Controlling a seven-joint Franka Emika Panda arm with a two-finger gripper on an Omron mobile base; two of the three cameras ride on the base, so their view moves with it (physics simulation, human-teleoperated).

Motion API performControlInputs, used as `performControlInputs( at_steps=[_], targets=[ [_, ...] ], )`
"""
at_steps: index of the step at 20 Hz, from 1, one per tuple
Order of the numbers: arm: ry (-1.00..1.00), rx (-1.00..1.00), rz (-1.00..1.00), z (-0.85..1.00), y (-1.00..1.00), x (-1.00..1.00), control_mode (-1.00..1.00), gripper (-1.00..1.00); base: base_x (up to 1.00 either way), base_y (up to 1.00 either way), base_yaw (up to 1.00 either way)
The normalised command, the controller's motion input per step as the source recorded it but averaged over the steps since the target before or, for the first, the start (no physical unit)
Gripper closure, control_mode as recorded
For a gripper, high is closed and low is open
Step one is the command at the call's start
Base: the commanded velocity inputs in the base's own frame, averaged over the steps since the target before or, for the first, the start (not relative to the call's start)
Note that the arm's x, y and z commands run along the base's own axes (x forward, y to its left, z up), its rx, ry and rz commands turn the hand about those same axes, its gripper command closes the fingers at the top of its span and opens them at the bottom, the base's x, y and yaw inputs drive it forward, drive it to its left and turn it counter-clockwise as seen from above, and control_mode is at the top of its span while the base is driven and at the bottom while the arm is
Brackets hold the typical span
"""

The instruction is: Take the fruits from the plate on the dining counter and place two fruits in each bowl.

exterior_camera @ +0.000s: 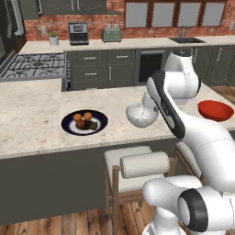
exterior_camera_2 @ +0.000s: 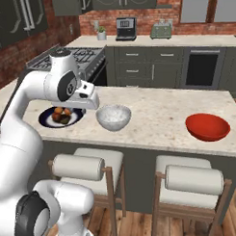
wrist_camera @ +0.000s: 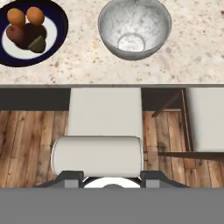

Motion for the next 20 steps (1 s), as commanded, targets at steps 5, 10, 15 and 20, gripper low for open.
performControlInputs(
  at_steps=[5,10,15,20],
  targets=[
    [0.08,-0.03,0.06,-0.06,0.57,0.34,-1.0,-1.0,0.0,0.0,0.0],
    [0.17,0.0,0.22,-0.18,0.95,0.96,-1.0,-1.0,0.0,0.0,0.0],
    [0.19,0.0,0.14,-0.25,0.87,1.0,-1.0,-1.0,0.0,0.0,0.0],
    [0.11,-0.01,0.01,-0.37,0.69,0.69,-1.0,-1.0,0.0,0.0,0.0]
  ],
)
